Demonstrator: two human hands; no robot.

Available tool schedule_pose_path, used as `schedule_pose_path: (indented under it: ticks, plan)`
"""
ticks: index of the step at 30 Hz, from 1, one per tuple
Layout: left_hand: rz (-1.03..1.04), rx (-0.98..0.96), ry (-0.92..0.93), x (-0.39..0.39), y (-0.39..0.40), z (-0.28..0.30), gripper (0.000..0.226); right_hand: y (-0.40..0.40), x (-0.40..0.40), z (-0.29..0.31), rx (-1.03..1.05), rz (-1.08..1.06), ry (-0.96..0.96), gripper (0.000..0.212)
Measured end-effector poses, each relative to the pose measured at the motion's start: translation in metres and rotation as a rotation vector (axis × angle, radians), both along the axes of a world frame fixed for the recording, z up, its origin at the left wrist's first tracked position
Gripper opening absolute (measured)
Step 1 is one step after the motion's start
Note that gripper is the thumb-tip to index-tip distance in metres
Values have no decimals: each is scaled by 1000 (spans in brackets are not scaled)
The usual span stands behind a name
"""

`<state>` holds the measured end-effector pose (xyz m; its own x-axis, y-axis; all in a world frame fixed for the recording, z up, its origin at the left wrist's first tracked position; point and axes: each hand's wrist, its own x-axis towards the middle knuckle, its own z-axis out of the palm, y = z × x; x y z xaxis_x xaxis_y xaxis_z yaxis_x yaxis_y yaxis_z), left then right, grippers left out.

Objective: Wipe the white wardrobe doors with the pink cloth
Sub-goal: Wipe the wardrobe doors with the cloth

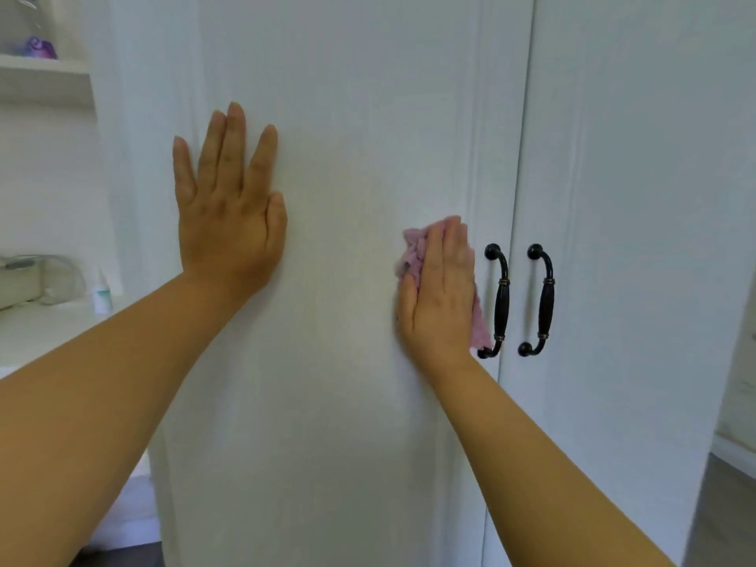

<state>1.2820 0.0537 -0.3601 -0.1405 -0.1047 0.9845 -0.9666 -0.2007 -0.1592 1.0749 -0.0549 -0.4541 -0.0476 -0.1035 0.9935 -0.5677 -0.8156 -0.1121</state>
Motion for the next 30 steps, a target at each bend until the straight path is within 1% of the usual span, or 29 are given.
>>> schedule_pose_path:
  ticks: [3, 5, 7, 9, 11, 14, 16, 17, 18, 19, 20, 21, 24, 26, 28, 30]
  plan:
    - [-2, -5, 4, -1, -1, 0, 62, -2, 4, 72, 5, 39, -90, 61]
    - [1, -22, -2, -1, -2, 1, 62, -3, 9, 98, -6, 29, -139, 68]
    - [-3, -33, -18, -2, -3, 2, 61, 0, 17, 97, 13, 7, -189, 69]
    - [-17, -25, -16, -1, -4, 2, 61, 9, 34, 84, -27, 1, -193, 62]
    - [-48, 17, -15, -1, -1, 4, 61, 24, 61, 64, -122, 55, -43, 58]
    - [-120, 73, -22, 6, 16, 9, 58, 54, 96, 15, -215, 197, 236, 56]
    - [-112, 60, -32, 16, 30, 5, 58, 59, 93, -20, -264, 288, 436, 57]
    - [-95, 48, -15, 22, 36, 0, 58, 55, 84, -29, -294, 309, 536, 59]
    - [-76, 43, 7, 29, 40, -3, 59, 47, 71, -25, -324, 312, 625, 62]
    - [-67, 49, 49, 34, 42, -12, 61, 39, 56, -17, -338, 300, 663, 66]
    - [-67, 47, 75, 38, 44, -9, 63, 34, 47, 9, -336, 281, 634, 68]
    - [-72, 69, 113, 40, 41, -15, 65, 27, 37, 30, -283, 261, 558, 68]
    - [-81, 67, 153, 41, 33, -17, 65, 20, 28, 109, -122, 187, 192, 68]
    - [-93, 28, 138, 42, 29, -17, 63, 25, 41, 148, -113, 166, 25, 67]
    - [-101, 2, 131, 43, 26, -17, 63, 30, 58, 163, -141, 162, -39, 58]
    - [-121, -27, 134, 45, 24, -16, 64, 38, 76, 156, -225, 151, 21, 47]
